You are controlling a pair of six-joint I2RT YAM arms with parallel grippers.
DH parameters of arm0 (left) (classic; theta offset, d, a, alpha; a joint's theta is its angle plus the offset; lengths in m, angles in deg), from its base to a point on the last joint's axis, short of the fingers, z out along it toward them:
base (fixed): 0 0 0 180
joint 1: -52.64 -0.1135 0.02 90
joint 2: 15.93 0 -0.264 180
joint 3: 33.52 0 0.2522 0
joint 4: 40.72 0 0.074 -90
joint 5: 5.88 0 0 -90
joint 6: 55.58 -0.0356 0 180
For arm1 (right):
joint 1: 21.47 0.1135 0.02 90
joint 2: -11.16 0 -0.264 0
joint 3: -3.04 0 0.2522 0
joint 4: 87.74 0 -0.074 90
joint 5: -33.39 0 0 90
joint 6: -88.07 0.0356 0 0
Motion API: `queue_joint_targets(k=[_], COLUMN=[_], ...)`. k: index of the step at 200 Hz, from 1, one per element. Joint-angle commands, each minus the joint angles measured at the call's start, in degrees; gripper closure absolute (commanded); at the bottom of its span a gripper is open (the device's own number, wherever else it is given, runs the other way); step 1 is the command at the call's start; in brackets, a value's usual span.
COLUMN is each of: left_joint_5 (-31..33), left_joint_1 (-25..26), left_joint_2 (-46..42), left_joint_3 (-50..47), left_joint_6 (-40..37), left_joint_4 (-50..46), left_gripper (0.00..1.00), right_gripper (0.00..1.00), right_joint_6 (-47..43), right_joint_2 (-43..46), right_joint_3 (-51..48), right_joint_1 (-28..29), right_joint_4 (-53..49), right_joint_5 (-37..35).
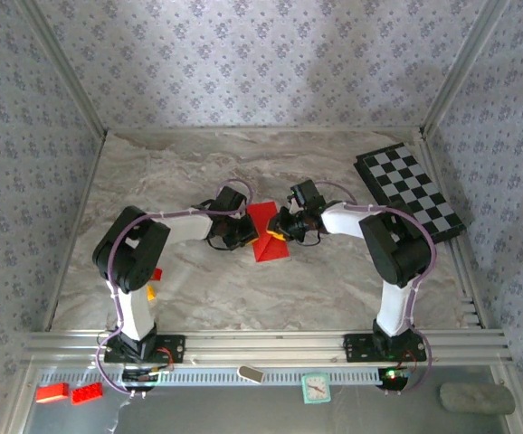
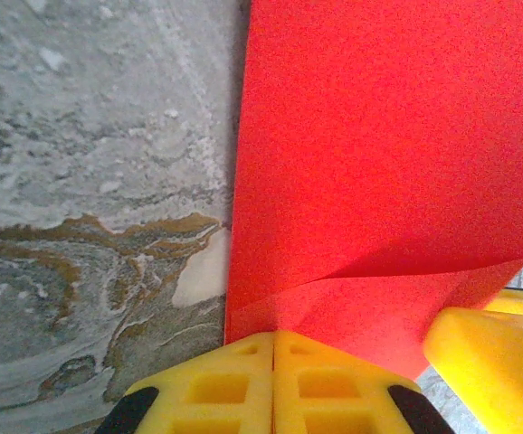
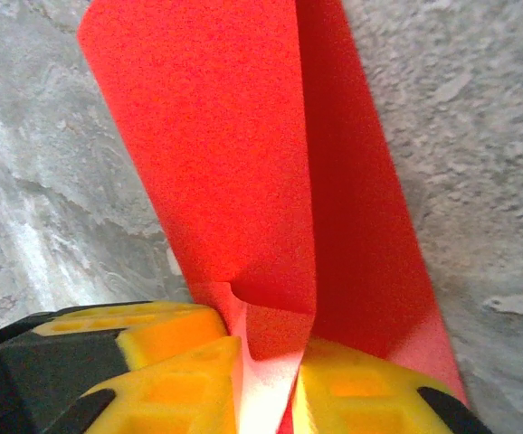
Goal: Fold a paper plane with a square sheet of paper (pick it up from the middle)
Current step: Pick up the paper from the center of the table.
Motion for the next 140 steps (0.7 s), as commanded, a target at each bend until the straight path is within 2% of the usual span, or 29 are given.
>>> queue_joint_targets(k=[1, 49, 74, 112, 140], left_joint_5=[1.2, -0.1, -0.5, -0.6, -1.8], left_joint_1=[-0.2, -0.6, -1.9, -5.2, -7.0], left_joint_2=[0.4, -1.2, -5.2, -15.3, -23.5], left_joint_3=[-1.6, -1.1, -2.2, -5.8, -11.0], left_joint_6=[0.9, 0.7, 0.8, 0.4, 2.4], left_joint_4=[-3.3, -3.2, -2.0, -0.3, 6.3], left_gripper=[0.92, 0.92, 0.83, 0.57, 0.23], right_gripper=[0.81, 0.91, 0.97, 0.99, 0.99], right_joint_6=[1.2, 0.0, -3.1, -7.4, -7.3], right_joint_2=[-0.1, 0.0, 1.6, 6.3, 10.0], right_joint_3=[-0.9, -1.2, -0.4, 0.4, 0.8], right_joint_1=[-0.2, -0.2, -0.3, -1.2, -2.8], right_joint_4=[1.7, 2.1, 1.1, 2.3, 5.4], right_joint_5=[1.8, 1.6, 0.6, 1.6, 6.2])
